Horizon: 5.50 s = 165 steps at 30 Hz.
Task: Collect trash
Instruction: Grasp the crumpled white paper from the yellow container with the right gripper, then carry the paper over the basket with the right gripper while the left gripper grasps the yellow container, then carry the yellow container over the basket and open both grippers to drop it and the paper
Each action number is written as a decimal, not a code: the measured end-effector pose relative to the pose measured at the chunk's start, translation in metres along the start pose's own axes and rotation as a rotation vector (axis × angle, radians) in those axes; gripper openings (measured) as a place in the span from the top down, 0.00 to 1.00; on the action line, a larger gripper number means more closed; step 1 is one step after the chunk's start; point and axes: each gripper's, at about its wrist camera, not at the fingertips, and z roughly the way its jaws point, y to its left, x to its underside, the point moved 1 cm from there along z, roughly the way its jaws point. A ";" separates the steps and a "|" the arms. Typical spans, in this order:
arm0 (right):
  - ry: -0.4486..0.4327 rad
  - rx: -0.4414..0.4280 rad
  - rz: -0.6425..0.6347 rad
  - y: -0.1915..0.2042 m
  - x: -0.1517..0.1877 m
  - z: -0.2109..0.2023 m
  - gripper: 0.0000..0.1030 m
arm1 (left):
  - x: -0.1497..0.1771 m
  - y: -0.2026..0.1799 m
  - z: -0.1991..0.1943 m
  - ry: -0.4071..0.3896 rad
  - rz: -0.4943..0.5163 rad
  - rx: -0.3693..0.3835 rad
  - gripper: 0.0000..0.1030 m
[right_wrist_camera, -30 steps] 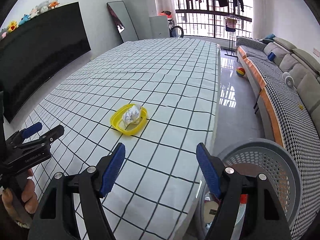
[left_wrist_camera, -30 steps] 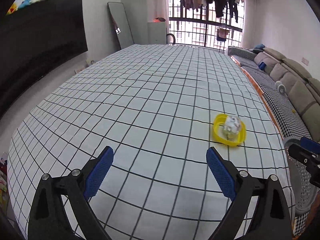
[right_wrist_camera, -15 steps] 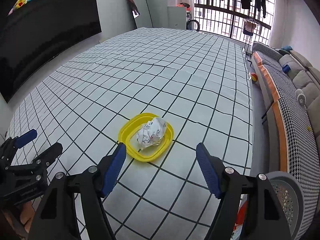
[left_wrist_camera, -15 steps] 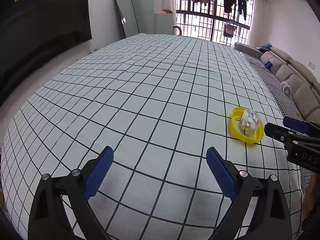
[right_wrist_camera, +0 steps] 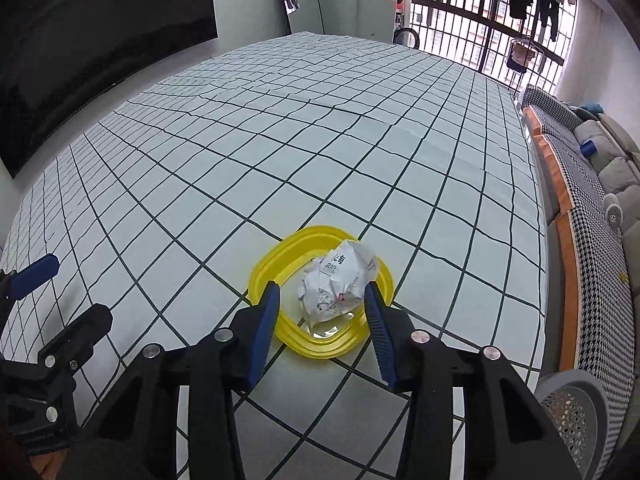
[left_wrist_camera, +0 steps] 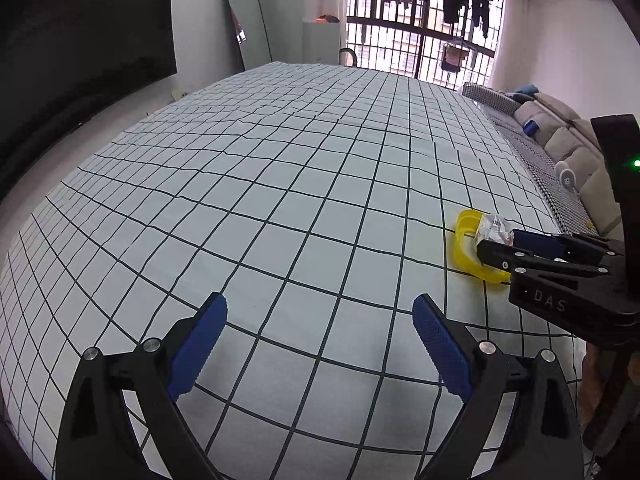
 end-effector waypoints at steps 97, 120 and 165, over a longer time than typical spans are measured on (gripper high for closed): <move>-0.149 0.047 0.501 -0.125 0.198 -0.143 0.74 | 0.006 -0.135 -0.027 0.015 0.294 0.133 0.33; -0.199 0.093 0.506 -0.134 0.225 -0.188 0.74 | 0.049 -0.199 -0.089 -0.010 0.364 0.275 0.33; -0.174 0.111 0.615 -0.217 0.260 -0.162 0.58 | 0.072 -0.298 -0.053 0.115 0.440 0.327 0.23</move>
